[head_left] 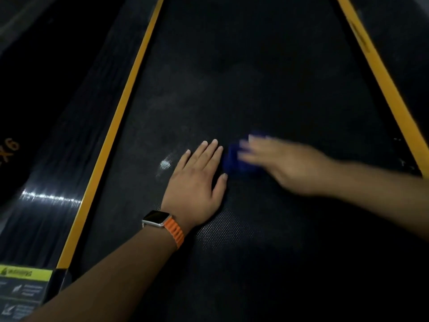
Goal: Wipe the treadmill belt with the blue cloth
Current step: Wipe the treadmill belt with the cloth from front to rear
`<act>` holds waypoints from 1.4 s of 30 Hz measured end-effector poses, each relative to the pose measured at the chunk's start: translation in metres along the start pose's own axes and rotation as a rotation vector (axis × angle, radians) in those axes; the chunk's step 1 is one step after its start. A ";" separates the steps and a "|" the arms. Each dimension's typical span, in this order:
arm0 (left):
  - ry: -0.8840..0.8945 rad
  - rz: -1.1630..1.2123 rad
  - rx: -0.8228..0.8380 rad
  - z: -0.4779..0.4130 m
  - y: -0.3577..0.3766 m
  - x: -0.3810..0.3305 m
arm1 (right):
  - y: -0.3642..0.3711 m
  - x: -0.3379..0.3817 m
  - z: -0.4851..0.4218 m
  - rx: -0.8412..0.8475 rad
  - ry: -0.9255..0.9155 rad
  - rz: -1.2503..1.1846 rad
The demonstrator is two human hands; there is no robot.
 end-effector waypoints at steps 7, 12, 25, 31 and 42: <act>-0.008 0.021 -0.018 0.000 0.000 0.003 | -0.005 -0.016 -0.070 -0.127 0.216 0.021; -0.003 0.017 0.009 0.000 0.002 0.001 | 0.011 0.032 0.041 0.037 -0.104 0.006; -0.002 0.019 0.016 -0.002 -0.003 0.002 | -0.023 -0.042 -0.122 -0.134 0.503 -0.153; 0.014 0.034 0.004 -0.001 -0.018 0.039 | -0.042 -0.039 -0.083 -0.025 0.471 -0.070; -0.191 0.024 -0.010 0.019 -0.033 0.157 | -0.008 -0.031 -0.174 -0.133 0.449 0.059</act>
Point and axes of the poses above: each hand's wrist, its own z-axis away from the middle knuckle, its own y-axis out of the palm, x = y × z, the point moved 7 cm from there along -z, towards the middle knuckle, and after that the axes turned 15 degrees about y, right-handed, at the moved point
